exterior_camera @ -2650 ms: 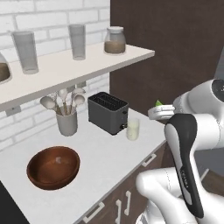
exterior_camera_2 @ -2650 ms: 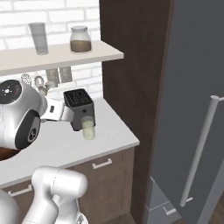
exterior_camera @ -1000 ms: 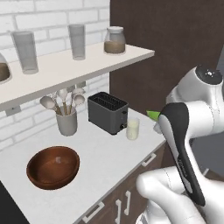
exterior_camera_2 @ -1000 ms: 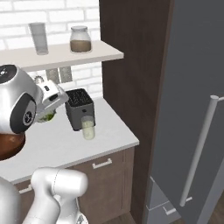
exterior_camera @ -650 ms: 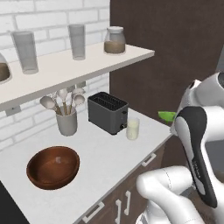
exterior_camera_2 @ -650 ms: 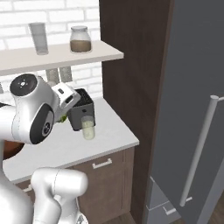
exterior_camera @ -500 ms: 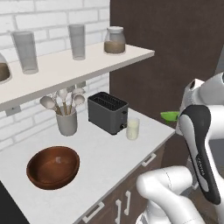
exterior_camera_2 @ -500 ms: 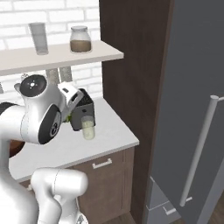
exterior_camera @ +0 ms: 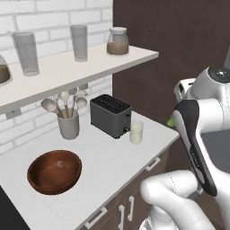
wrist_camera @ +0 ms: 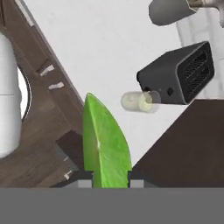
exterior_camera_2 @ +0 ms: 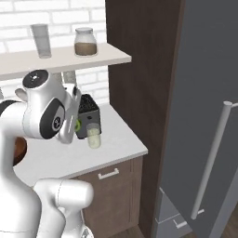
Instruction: Grab a lemon wedge from the fridge and one ice cube from the ice bowl, and put them in the glass of lemonade.
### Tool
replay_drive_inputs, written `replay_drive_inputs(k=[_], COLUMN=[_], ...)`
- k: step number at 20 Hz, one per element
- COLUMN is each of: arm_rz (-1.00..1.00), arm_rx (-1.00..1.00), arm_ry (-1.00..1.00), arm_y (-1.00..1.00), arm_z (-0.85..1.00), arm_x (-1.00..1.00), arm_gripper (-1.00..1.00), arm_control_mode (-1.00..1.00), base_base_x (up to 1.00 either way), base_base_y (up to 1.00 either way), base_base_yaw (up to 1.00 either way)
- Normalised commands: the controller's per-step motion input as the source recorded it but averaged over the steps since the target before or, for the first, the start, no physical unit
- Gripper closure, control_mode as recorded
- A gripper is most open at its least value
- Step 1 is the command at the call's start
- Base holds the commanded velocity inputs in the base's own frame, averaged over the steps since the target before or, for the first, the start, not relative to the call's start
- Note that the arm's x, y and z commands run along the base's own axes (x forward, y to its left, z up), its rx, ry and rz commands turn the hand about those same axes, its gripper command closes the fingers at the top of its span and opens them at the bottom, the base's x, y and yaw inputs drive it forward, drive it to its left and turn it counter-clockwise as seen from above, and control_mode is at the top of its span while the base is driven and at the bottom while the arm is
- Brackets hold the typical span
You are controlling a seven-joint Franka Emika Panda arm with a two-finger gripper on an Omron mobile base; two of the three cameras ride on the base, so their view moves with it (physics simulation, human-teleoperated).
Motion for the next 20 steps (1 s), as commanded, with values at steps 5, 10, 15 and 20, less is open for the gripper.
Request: replay_drive_inputs(k=[5, 10, 15, 20], arm_rz=[0.33, 0.36, 0.40, 0.30], arm_rx=[-0.53, -0.48, -0.40, -0.39], arm_ry=[0.00, -0.14, -0.23, -0.13], arm_y=[0.00, -0.05, -0.08, 0.04], arm_z=[-0.18, -0.28, -0.20, -0.09], arm_x=[0.12, 0.02, 0.01, 0.11], arm_gripper=[1.00, 1.00, 1.00, 1.00], arm_control_mode=[-1.00, -1.00, -1.00, -1.00], base_base_x=[0.00, 0.00, 0.00, 0.00], base_base_y=[0.00, 0.00, 0.00, 0.00], base_base_yaw=[0.00, 0.00, 0.00, 0.00])
